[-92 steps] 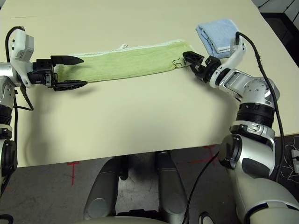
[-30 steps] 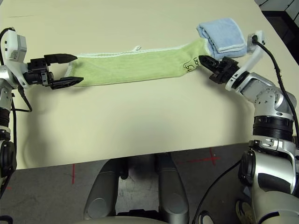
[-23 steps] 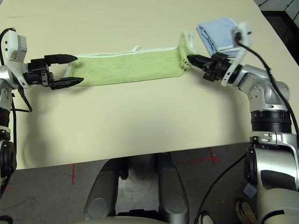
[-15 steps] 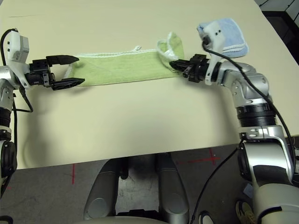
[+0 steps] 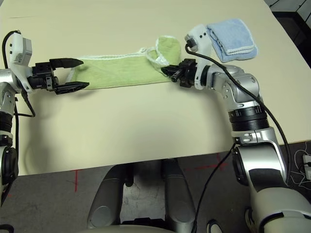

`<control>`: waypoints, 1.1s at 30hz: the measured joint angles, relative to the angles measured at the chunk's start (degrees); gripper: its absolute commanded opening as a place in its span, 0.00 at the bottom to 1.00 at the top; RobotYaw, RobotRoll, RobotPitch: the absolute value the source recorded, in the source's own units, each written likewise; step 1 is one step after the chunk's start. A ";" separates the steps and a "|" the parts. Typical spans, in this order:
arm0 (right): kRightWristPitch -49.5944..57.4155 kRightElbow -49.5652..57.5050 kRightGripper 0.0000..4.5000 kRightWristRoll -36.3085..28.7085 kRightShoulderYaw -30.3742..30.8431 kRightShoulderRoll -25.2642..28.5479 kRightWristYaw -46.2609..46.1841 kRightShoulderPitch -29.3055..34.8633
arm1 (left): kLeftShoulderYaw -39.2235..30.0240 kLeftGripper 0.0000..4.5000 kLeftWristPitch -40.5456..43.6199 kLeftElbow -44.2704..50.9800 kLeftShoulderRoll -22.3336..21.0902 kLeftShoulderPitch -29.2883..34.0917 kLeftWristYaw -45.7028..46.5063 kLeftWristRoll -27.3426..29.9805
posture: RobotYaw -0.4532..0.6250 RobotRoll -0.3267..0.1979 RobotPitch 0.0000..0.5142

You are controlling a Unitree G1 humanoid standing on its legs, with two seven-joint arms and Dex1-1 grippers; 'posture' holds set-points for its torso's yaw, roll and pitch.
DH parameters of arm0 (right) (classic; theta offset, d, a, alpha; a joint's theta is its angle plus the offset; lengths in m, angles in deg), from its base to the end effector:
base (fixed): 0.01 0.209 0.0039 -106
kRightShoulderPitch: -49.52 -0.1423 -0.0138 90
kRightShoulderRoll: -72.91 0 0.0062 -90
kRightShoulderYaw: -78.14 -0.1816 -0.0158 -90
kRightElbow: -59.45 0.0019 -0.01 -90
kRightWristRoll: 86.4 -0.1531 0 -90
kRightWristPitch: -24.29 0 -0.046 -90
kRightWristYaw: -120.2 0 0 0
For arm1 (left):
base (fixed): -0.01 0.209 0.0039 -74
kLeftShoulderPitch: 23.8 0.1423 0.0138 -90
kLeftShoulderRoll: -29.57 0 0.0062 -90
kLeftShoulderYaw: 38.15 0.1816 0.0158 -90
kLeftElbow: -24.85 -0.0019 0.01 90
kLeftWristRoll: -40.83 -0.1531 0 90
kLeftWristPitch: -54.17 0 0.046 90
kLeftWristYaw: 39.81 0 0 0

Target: Fold the towel and set it aside.

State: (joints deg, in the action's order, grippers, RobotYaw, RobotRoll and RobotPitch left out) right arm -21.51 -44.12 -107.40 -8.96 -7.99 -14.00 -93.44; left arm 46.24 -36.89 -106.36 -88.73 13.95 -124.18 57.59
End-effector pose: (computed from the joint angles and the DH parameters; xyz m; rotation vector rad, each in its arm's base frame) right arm 0.3371 -0.1695 0.2392 -0.0865 0.1587 0.9252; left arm 0.3255 0.3160 0.2492 0.4424 -0.0834 -1.1032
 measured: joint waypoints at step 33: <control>-29.22 -10.27 1.00 12.15 10.71 -0.74 19.06 0.42 | 0.10 1.00 0.61 0.54 -0.07 0.73 -0.39 -0.03 | 0.44 0.62 0.60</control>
State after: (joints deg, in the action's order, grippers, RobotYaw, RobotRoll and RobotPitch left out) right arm -50.73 -54.39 -95.24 1.75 -8.72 5.06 -93.02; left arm 46.33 -36.28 -105.82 -88.80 14.68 -124.58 57.56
